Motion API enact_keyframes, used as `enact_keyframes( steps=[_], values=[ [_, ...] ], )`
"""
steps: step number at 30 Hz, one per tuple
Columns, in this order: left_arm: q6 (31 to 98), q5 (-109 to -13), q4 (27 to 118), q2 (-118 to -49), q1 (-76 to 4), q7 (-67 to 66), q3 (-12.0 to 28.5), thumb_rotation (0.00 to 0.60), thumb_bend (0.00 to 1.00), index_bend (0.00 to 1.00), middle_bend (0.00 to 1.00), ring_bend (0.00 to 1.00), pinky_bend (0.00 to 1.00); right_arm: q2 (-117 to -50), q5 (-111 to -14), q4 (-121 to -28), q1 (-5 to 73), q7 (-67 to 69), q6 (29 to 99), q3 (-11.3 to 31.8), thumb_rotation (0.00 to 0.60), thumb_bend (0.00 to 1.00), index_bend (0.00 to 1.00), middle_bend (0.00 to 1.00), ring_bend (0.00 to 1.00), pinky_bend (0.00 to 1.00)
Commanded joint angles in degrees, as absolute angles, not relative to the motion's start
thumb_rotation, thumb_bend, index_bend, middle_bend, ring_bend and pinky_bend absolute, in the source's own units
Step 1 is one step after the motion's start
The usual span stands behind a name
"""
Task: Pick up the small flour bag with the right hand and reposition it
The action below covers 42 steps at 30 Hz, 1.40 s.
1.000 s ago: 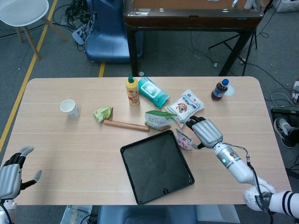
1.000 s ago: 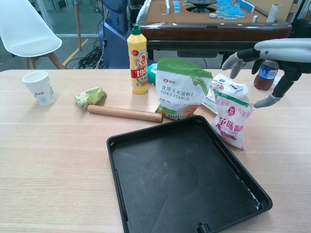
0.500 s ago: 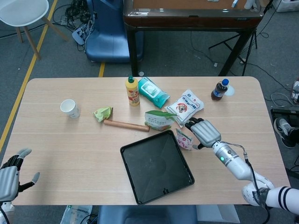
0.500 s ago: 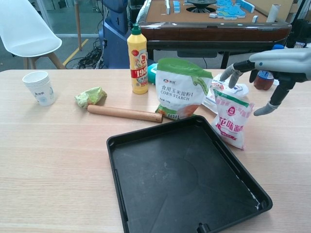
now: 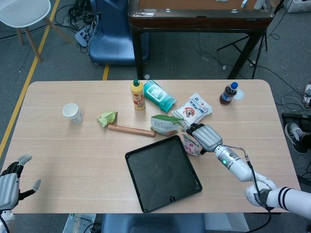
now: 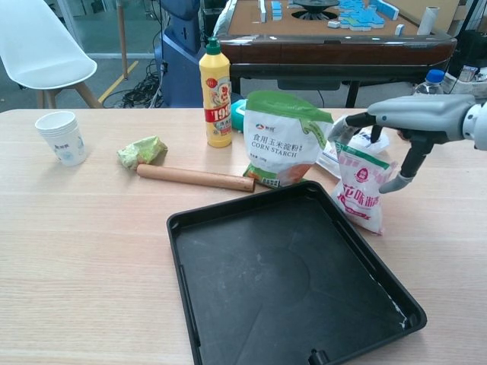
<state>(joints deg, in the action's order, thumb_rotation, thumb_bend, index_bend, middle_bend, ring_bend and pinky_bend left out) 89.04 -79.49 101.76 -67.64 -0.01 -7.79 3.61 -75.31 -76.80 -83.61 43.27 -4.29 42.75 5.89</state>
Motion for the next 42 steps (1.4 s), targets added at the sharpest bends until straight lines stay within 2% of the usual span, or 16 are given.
enact_keyframes(
  steps=[1, 5, 8, 11, 13, 20, 24, 28, 32, 37, 42],
  values=[
    [89.06, -79.49, 101.79, -67.64, 0.02, -7.82, 3.63, 0.6, 0.24, 0.18, 0.18, 0.2, 0.27, -76.06, -77.24, -82.65, 43.89, -3.53, 42.11, 5.75, 0.6, 0.0, 0.17, 0.22, 0.14, 0.25],
    [89.09, -79.36, 101.86, -67.57, 0.16, -7.72, 3.63, 0.6, 0.24, 0.18, 0.18, 0.2, 0.27, -76.92, -77.95, -81.3, 44.74, -1.01, 40.6, 5.42, 0.6, 0.0, 0.17, 0.22, 0.14, 0.25],
    [89.15, -79.27, 101.87, -67.47, 0.28, -7.53, 3.64, 0.6, 0.24, 0.18, 0.18, 0.2, 0.27, -77.83, -78.55, -79.78, 45.14, 0.63, 40.13, 5.2, 0.6, 0.0, 0.18, 0.27, 0.14, 0.25],
    [89.23, -79.23, 101.83, -67.39, 0.41, -7.28, 3.66, 0.6, 0.24, 0.18, 0.18, 0.2, 0.27, -78.66, -78.97, -78.42, 45.29, 2.13, 40.15, 5.1, 0.6, 0.0, 0.28, 0.36, 0.21, 0.25],
    [89.23, -79.19, 101.78, -67.36, 0.46, -7.13, 3.67, 0.6, 0.24, 0.18, 0.18, 0.2, 0.27, -79.25, -79.38, -77.5, 45.22, 2.95, 40.6, 5.01, 0.6, 0.01, 0.34, 0.41, 0.27, 0.28],
    [89.13, -79.24, 101.68, -67.27, 0.48, -6.79, 3.73, 0.6, 0.24, 0.18, 0.18, 0.2, 0.27, -81.37, -80.64, -74.31, 44.6, 4.91, 43.38, 4.93, 0.6, 0.1, 0.47, 0.51, 0.37, 0.39],
    [88.9, -79.2, 101.56, -67.27, 0.41, -6.57, 3.77, 0.6, 0.24, 0.18, 0.18, 0.2, 0.27, -82.48, -80.58, -73.58, 43.25, 3.44, 47.36, 5.49, 0.6, 0.12, 0.52, 0.56, 0.46, 0.53],
    [88.6, -79.17, 101.3, -67.38, 0.28, -6.31, 3.81, 0.6, 0.24, 0.18, 0.18, 0.2, 0.27, -83.02, -78.13, -74.55, 41.49, -0.79, 50.72, 6.45, 0.6, 0.12, 0.52, 0.56, 0.48, 0.6],
    [88.17, -79.21, 100.96, -67.54, 0.05, -6.0, 3.84, 0.6, 0.24, 0.18, 0.18, 0.2, 0.27, -83.84, -73.24, -76.76, 39.42, -6.65, 53.67, 7.79, 0.6, 0.12, 0.52, 0.56, 0.48, 0.62],
    [87.91, -79.29, 100.61, -67.65, -0.13, -5.63, 3.93, 0.6, 0.24, 0.18, 0.18, 0.2, 0.27, -84.84, -66.79, -80.03, 37.42, -11.97, 56.03, 9.13, 0.6, 0.12, 0.52, 0.5, 0.44, 0.62],
    [87.48, -79.12, 100.2, -67.8, -0.32, -5.29, 3.97, 0.6, 0.24, 0.18, 0.18, 0.2, 0.27, -87.21, -61.84, -82.31, 35.56, -13.48, 59.08, 10.64, 0.6, 0.12, 0.39, 0.4, 0.35, 0.62]
  ],
)
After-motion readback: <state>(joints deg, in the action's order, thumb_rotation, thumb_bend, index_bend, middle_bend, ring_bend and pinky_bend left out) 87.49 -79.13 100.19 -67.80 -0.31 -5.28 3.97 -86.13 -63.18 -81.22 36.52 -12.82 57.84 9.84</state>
